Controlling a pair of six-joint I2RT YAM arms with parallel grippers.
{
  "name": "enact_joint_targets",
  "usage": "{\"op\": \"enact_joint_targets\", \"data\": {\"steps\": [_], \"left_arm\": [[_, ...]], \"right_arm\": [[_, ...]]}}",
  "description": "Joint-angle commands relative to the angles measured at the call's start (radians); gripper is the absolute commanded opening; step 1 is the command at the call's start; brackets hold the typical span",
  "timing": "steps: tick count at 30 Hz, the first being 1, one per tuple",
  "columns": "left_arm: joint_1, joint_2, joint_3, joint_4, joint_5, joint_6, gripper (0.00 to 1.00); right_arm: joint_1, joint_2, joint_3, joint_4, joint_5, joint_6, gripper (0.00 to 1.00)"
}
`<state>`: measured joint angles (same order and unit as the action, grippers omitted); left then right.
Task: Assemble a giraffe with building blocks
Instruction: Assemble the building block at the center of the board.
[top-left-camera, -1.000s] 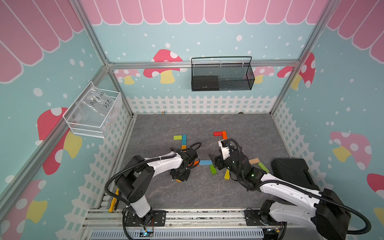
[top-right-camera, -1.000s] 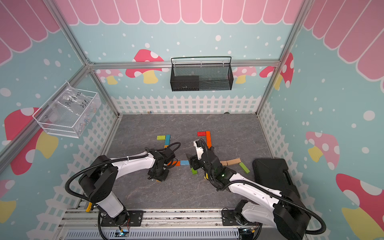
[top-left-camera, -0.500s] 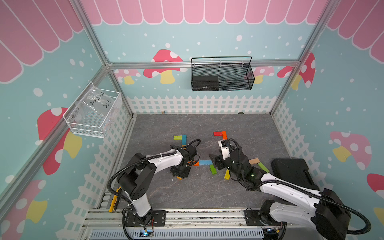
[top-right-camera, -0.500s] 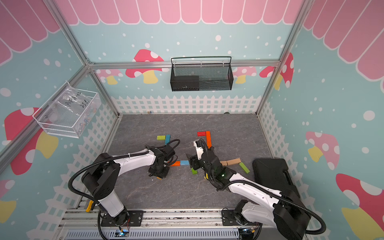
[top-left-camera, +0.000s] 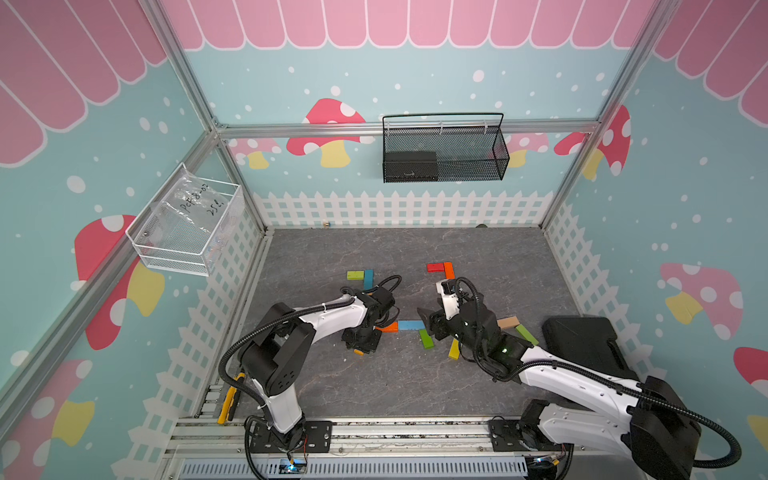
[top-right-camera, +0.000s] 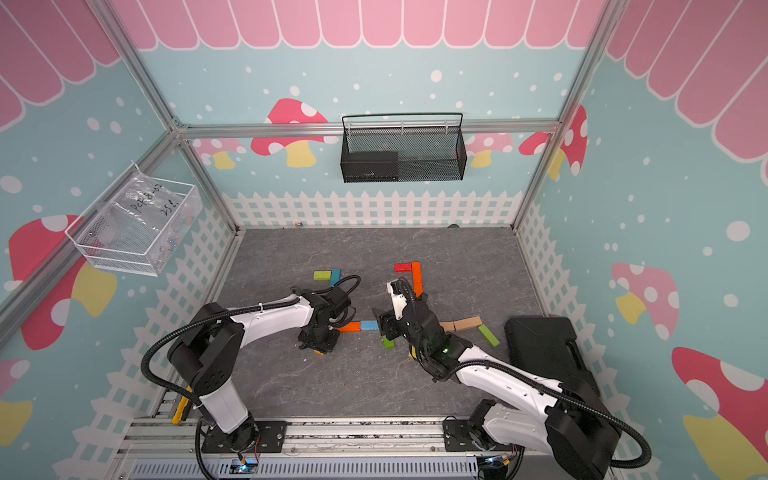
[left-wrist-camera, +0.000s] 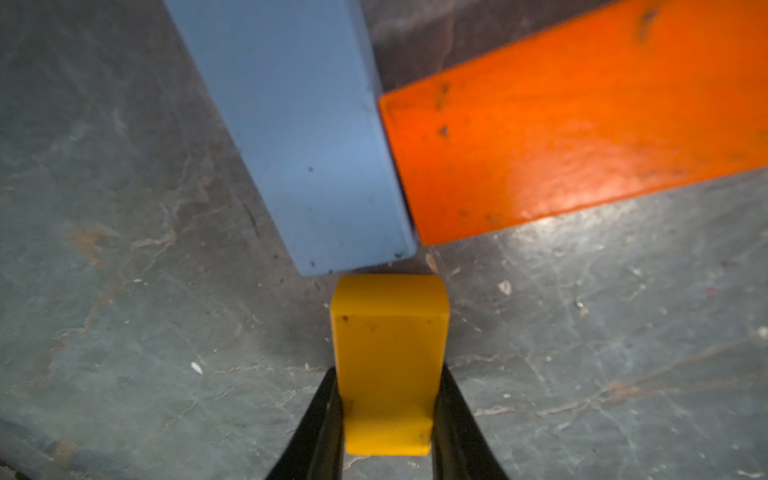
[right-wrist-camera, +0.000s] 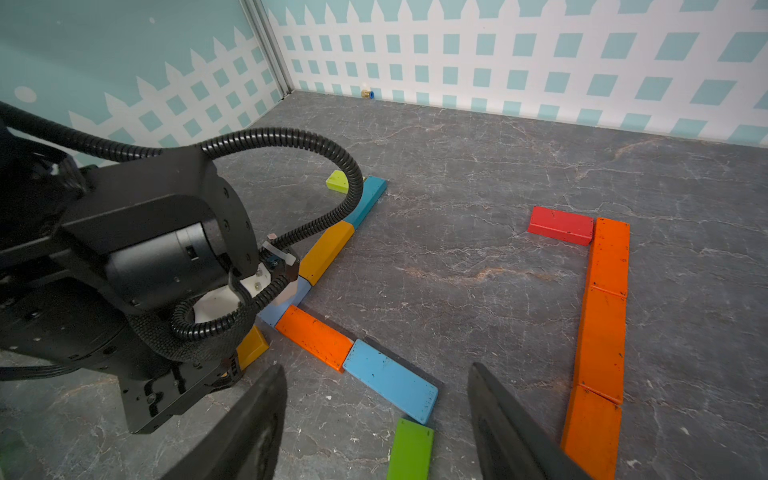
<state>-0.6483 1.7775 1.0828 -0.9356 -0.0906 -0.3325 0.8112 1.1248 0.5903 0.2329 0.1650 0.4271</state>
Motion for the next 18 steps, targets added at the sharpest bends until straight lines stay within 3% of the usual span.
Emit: {"op": "enact_joint_targets", "data": {"steps": [1,18], "left_arm": [[0.012,0.042,-0.006,0.025,-0.020,0.020,0.19],[0.019,0.043,0.002,0.020,-0.017,0.026,0.34]], "right_arm": [[-0.005,0.014,0.005,0.011,0.010,-0.001,0.70],[-0.004,0.022,0.004,0.011,0.010,-0.004,0.71]]}}
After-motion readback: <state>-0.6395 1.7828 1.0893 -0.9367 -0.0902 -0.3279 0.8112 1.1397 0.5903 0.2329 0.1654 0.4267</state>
